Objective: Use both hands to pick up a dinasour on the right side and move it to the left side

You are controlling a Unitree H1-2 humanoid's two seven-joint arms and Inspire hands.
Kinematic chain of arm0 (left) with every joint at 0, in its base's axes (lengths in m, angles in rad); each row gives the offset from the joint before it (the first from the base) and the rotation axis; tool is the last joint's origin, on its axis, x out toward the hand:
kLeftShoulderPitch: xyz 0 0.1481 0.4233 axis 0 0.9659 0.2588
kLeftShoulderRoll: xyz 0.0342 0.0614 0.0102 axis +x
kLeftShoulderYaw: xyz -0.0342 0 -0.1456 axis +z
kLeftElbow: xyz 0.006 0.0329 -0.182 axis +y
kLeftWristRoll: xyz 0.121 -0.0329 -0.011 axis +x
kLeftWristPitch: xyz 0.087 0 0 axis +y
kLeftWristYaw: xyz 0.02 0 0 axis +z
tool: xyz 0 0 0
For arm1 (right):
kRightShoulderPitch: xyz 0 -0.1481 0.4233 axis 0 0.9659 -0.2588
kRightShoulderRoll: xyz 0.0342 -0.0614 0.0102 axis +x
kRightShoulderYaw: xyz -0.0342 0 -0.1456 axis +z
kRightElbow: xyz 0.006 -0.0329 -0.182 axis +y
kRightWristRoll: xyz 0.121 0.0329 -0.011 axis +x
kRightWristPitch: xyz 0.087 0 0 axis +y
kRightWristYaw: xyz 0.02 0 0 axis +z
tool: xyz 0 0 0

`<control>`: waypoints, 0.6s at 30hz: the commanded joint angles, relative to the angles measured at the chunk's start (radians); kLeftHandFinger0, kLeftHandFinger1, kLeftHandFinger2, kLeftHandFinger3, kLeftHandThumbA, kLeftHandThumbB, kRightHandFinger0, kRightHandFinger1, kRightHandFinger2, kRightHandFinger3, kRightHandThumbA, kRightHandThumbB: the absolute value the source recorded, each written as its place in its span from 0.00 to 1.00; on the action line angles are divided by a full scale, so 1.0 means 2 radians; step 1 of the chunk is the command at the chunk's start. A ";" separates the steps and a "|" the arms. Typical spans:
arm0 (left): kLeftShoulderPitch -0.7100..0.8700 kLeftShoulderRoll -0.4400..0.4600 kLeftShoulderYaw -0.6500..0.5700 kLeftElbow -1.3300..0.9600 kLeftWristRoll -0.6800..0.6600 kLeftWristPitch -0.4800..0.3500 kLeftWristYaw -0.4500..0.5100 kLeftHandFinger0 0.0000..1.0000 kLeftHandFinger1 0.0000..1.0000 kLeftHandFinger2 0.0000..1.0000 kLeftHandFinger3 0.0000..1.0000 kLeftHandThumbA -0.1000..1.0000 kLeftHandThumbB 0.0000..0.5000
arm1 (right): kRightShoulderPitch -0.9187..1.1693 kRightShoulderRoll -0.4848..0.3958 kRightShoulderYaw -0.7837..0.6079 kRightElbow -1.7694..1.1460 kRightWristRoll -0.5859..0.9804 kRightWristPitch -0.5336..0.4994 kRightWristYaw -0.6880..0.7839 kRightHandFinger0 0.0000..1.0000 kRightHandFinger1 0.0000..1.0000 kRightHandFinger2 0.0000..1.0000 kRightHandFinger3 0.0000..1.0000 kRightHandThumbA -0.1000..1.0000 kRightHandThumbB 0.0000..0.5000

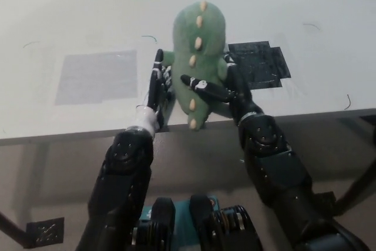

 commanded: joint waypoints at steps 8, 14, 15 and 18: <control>0.039 0.019 0.007 -0.039 0.003 0.020 0.002 1.00 1.00 1.00 1.00 1.00 0.24 | -0.008 0.067 0.057 0.014 -0.026 -0.004 0.026 1.00 1.00 1.00 1.00 1.00 0.00; 0.055 0.024 0.028 -0.069 -0.013 0.005 0.008 1.00 1.00 1.00 1.00 1.00 0.24 | -0.022 0.090 0.075 0.024 -0.039 0.000 0.008 1.00 1.00 1.00 1.00 1.00 0.00; 0.060 0.027 0.031 -0.078 -0.008 -0.004 0.010 1.00 1.00 1.00 1.00 1.00 0.23 | -0.027 0.094 0.079 0.029 -0.041 -0.004 0.007 1.00 1.00 1.00 1.00 1.00 0.00; 0.056 0.030 0.035 -0.074 -0.007 -0.019 0.007 1.00 1.00 1.00 1.00 1.00 0.25 | -0.035 0.097 0.077 0.032 -0.036 -0.008 0.011 1.00 1.00 1.00 1.00 1.00 0.05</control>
